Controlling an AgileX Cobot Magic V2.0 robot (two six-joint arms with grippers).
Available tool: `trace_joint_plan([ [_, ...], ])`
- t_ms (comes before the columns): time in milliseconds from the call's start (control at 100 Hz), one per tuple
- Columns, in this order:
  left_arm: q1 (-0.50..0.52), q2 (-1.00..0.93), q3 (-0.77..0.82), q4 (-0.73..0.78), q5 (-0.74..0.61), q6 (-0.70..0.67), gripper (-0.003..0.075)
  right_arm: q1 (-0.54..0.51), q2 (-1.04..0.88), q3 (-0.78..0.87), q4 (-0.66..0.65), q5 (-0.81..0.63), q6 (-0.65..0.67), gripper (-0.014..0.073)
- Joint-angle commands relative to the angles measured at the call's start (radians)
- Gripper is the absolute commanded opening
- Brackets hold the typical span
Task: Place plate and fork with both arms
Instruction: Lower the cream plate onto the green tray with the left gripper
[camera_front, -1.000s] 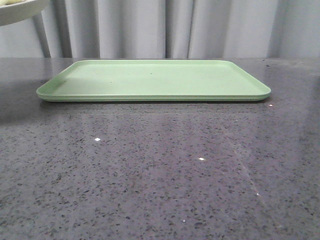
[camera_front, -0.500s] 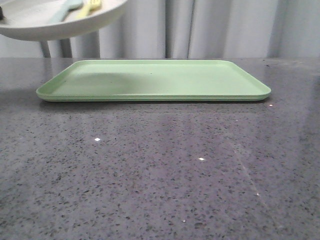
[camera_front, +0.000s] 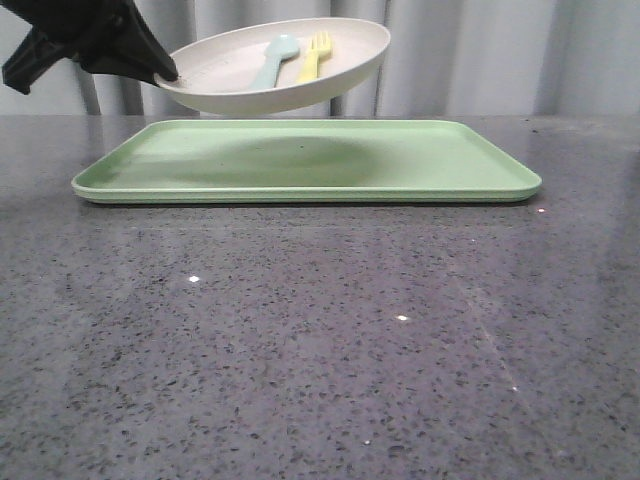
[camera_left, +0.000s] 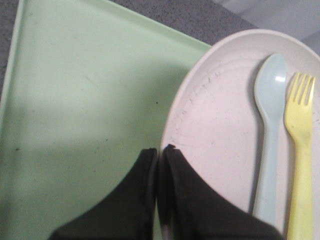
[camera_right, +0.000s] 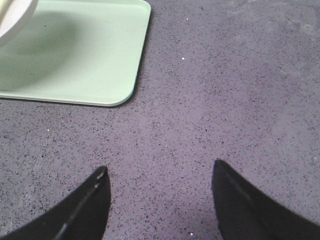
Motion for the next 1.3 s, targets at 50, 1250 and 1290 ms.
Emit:
trace_joint_plan([
  [50, -0.031, -0.009, -0.061, -0.018, -0.082, -0.057, -0.0021, -0.005, 0.011, -0.035, 0.003, -0.056, -0.004, 0.0457],
  [1250, -0.049, 0.063, -0.041, 0.095, -0.104, -0.154, -0.0021, -0.005, 0.011, -0.035, 0.003, -0.056, -0.004, 0.0457],
  [1290, -0.049, 0.066, -0.041, 0.095, -0.101, -0.154, -0.0021, -0.005, 0.011, -0.035, 0.003, -0.056, -0.004, 0.0457],
])
